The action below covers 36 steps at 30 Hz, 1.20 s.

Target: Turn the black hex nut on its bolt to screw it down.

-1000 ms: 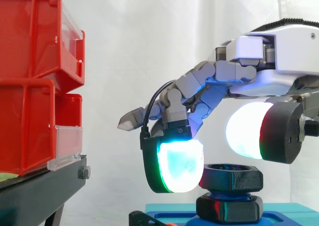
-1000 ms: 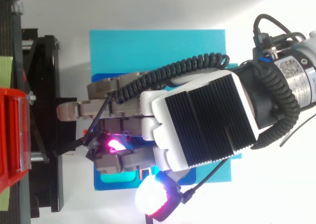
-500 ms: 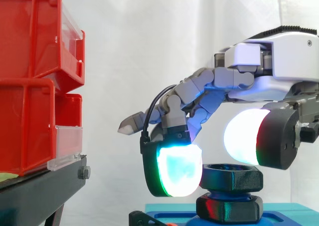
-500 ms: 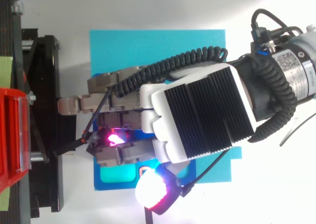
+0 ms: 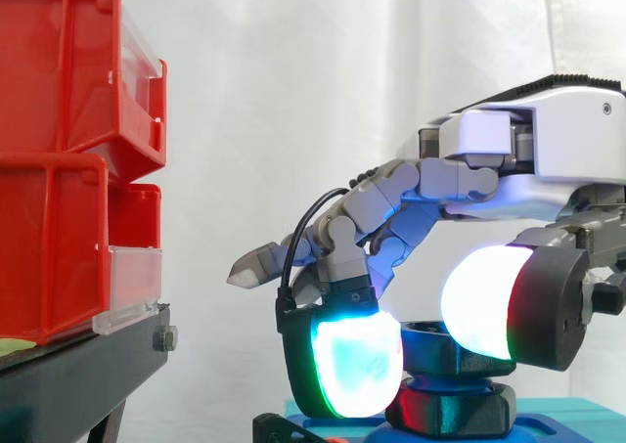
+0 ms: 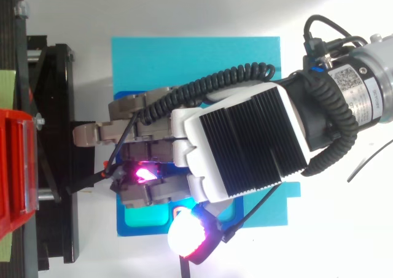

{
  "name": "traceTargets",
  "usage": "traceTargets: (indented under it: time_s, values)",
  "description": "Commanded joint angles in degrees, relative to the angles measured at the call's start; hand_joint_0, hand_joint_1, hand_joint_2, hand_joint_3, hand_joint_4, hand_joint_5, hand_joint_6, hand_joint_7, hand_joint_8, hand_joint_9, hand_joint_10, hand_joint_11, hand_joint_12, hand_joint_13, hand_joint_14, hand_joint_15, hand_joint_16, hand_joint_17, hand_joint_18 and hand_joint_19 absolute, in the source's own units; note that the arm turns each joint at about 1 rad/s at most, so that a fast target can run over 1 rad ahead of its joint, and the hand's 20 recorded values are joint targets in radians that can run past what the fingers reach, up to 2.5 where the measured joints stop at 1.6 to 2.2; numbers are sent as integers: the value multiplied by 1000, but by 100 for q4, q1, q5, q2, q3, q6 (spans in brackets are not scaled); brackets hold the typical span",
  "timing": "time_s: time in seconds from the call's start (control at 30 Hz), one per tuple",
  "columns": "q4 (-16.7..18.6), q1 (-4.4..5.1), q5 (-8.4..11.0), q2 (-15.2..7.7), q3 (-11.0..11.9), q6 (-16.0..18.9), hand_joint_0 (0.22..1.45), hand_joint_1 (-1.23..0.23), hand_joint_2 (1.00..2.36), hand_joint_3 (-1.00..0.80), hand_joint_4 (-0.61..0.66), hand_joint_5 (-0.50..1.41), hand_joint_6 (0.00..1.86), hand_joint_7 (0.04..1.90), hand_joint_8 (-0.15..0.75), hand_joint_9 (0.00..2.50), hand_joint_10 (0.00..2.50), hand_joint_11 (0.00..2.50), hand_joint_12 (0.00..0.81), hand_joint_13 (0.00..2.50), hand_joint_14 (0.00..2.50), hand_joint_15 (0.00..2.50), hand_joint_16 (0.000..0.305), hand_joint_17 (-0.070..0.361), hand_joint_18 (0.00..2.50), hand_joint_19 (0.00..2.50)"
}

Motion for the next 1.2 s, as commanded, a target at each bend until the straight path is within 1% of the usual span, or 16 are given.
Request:
traceTargets:
  time_s: [0.0, 0.07, 0.1, 0.23, 0.27, 0.3, 0.4, 0.6, 0.73, 0.77, 0.8, 1.0, 1.1, 1.13, 1.17]
  values:
    - [13, 0, -1, -1, 0, 0, 558, -269, 1000, -500, 154, -49, 771, 1089, 296, 888, 6, 211, 332, 401, 0, 0, 48, 109, 512, 320]
    - [13, -26, -27, -1, 0, -9, 558, -270, 1000, -500, 151, -49, 774, 1090, 292, 891, 6, 207, 332, 403, 0, 0, 48, 109, 518, 320]
    - [48, -79, -89, -1, 0, -53, 558, -270, 1000, -500, 144, -48, 775, 1093, 295, 892, 6, 213, 331, 408, 0, 0, 48, 109, 519, 330]
    - [75, -123, -212, -1, 0, -88, 558, -271, 1000, -500, 153, -48, 776, 1093, 291, 899, 6, 219, 332, 411, 0, 0, 48, 109, 520, 327]
    - [75, -158, -282, -1, 0, -97, 559, -272, 1000, -500, 153, -48, 776, 1093, 292, 899, 6, 226, 332, 411, 0, 0, 48, 109, 519, 322]
    - [84, -167, -300, -1, 0, -97, 559, -272, 1000, -500, 152, -48, 776, 1093, 293, 899, 6, 213, 332, 412, 0, 0, 48, 108, 518, 331]
    - [92, -237, -397, -1, 0, -97, 559, -273, 1000, -500, 153, -48, 776, 1092, 293, 901, 6, 214, 332, 414, 0, 0, 48, 109, 525, 321]
    - [110, -308, -502, -1, 0, -97, 559, -273, 1000, -500, 156, -49, 777, 1097, 294, 900, 6, 215, 333, 415, 0, 0, 48, 108, 525, 322]
    - [154, -396, -607, -1, 0, -97, 559, -273, 1000, -500, 157, -49, 777, 1096, 294, 900, 8, 214, 332, 416, 0, 0, 48, 108, 527, 322]
    - [163, -440, -695, -1, 0, -97, 559, -272, 1000, -500, 157, -49, 777, 1095, 295, 899, 8, 224, 332, 416, 0, 0, 48, 109, 527, 321]
    - [163, -466, -739, -1, 0, -97, 559, -272, 1000, -500, 160, -50, 777, 1093, 294, 900, 6, 219, 332, 416, 0, 0, 48, 109, 524, 329]
    - [233, -545, -818, -1, 0, -79, 551, -257, 1000, -500, 172, -54, 776, 1076, 295, 896, 6, 218, 336, 412, 0, 0, 49, 110, 517, 328]
    - [312, -615, -906, -1, 9, -62, 544, -238, 1000, -500, 176, -55, 776, 1068, 297, 889, 6, 208, 337, 408, 0, 0, 49, 111, 514, 325]
    - [330, -624, -924, -1, 9, -53, 543, -234, 1000, -500, 177, -55, 774, 1079, 298, 889, 6, 214, 338, 408, 0, 0, 49, 111, 511, 327]
    - [338, -659, -968, -1, 18, -44, 539, -222, 1000, -500, 181, -55, 774, 1074, 300, 884, 5, 218, 340, 406, 0, 0, 50, 111, 499, 326]
